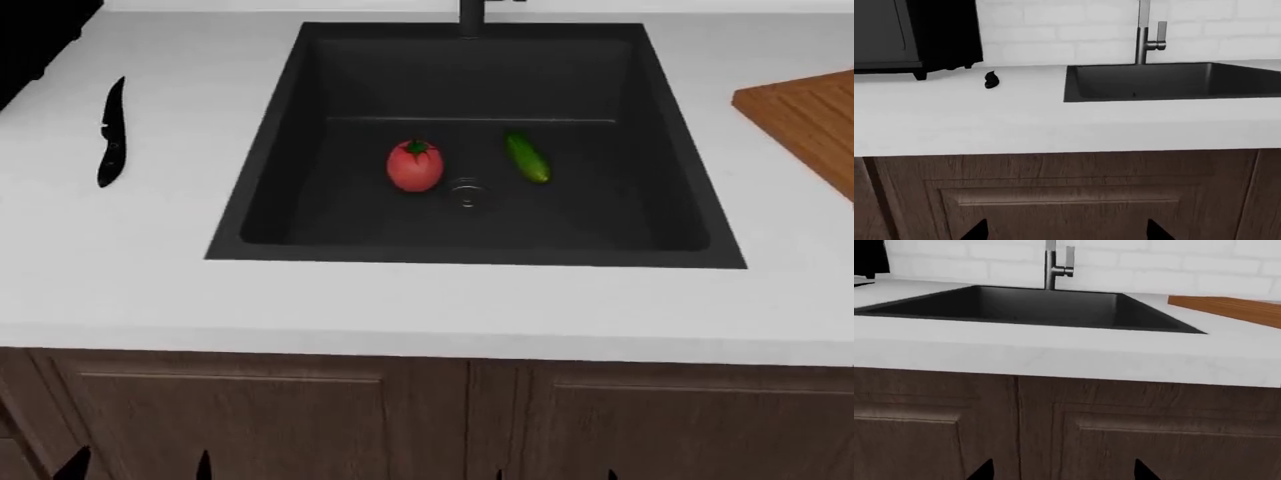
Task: Pick the vegetables from the sink and place them on the cutting board.
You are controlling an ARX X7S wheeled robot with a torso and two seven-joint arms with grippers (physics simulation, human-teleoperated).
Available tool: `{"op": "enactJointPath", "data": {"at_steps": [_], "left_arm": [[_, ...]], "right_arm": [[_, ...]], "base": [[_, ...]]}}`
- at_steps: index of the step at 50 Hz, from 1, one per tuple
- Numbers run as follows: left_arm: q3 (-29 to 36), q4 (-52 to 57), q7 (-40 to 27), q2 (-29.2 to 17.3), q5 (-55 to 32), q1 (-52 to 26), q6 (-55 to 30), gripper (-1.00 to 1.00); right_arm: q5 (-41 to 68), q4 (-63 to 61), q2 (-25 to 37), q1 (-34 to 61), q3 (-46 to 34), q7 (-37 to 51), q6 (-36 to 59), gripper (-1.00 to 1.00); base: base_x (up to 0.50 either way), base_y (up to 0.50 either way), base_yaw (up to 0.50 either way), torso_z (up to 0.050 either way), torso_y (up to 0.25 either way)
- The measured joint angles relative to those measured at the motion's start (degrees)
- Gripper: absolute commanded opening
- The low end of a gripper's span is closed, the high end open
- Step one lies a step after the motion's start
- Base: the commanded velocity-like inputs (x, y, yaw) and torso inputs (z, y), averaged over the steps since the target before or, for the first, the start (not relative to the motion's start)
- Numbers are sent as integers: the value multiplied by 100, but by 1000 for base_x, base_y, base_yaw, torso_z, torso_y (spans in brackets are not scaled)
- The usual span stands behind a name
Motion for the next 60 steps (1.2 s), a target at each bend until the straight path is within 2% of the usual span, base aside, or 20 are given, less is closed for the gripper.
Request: {"op": "enactJointPath", "data": {"at_steps": [6,11,17,23,28,34,41,47,55,60], "left_arm": [[133,261,-127,-67,129,-104,-466,100],[338,1017,-19,-159,160,-488,-1374,100],[432,2025,85,-160,60,-1401,-2882,100],[440,2730,143,-122,-61,-2432,-4158,100],[425,2984,164,-76,-144,-3253,-4951,100],[459,2937,146,-13,-189,-4067,-5575,100],[566,2551,135,26,-202,-4788,-5912,100],[686,1521,101,52,-126,-5339,-5773,100],[784,-99,52,62,-24,-5849,-5188,100],[850,-1312,41,115,34,-6206,-4605,100]], "right_arm": [[66,-660,120,-31,14,95,580,100],[71,-1697,324,371,-18,91,1801,100],[192,-2858,566,1552,-59,-46,3746,100],[313,-3520,743,2891,-101,-202,5385,100],[392,-3696,855,3912,-179,-325,6332,100],[442,-3548,981,4877,-313,-442,7025,100],[433,-2896,1201,5826,-519,-576,7386,100],[340,-1765,1328,6467,-757,-641,7245,100],[253,354,1305,6955,-1013,-768,6331,100],[167,2233,1163,7376,-1183,-892,5370,100]], "base": [[0,0,0,0,0],[0,0,0,0,0],[0,0,0,0,0],[0,0,0,0,0],[0,0,0,0,0],[0,0,0,0,0],[0,0,0,0,0],[0,0,0,0,0],[0,0,0,0,0],[36,0,0,0,0]]}}
